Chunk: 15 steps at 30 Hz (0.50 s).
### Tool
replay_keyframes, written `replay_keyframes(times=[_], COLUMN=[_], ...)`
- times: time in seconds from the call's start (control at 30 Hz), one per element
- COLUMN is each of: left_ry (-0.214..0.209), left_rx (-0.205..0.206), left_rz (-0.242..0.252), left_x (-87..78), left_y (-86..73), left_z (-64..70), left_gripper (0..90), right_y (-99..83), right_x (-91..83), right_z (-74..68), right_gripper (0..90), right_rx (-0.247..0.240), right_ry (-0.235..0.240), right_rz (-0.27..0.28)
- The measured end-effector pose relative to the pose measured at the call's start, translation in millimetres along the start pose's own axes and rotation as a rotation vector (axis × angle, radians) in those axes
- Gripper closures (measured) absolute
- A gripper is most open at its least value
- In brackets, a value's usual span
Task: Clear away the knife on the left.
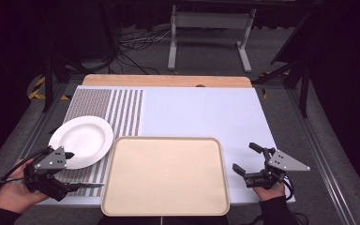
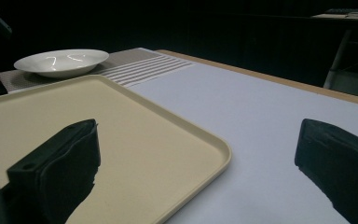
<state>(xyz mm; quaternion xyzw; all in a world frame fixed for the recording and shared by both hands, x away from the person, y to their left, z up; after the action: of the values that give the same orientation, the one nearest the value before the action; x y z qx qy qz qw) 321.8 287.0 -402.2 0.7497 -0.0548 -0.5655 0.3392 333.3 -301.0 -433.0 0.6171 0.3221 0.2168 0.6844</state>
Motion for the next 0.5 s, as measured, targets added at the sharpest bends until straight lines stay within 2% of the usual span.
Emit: replay_keyframes(times=[0.1,0.33,0.4,0.43,0.5], left_ry=[0.003,-0.024,-0.041,-0.05,-0.061], left_rx=[0.01,0.03,0.047,0.075,0.084], left_rz=[-0.028,-0.076,-0.099,-0.137,-0.156], left_x=[-0.1,-0.3,0.2,1.9,2.6], left_y=[-0.4,-2.1,-3.8,-5.1,-5.5], left_z=[-0.7,-0.9,-1.2,-1.8,-2.2], left_gripper=[3.1,3.5,4.0,4.0,4.0], right_y=[0.1,-0.2,-0.2,-0.3,-0.5], right_x=[-0.1,0.5,0.4,0.5,0.8], right_z=[0.1,0.2,0.0,-0.1,-0.1], right_gripper=[1.0,1.0,1.1,1.0,1.0], right_rx=[0.002,-0.001,-0.001,0.002,0.002], right_ry=[0.001,0.002,0.004,0.005,0.007], right_rz=[0.001,0.001,0.002,0.001,-0.002])
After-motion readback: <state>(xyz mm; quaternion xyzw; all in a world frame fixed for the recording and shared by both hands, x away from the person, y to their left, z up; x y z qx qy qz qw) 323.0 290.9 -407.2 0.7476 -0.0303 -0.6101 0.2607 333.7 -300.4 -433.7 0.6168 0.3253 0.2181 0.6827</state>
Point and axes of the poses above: each handheld gripper's, and its own axes: x roughly forward along the jaws, y roughly out of its top, z roughly to its right, the point moved 3 cm from there along x, roughly forward along the jaws, and after that the axes turned 2 degrees about z, right-handed, at the moved point
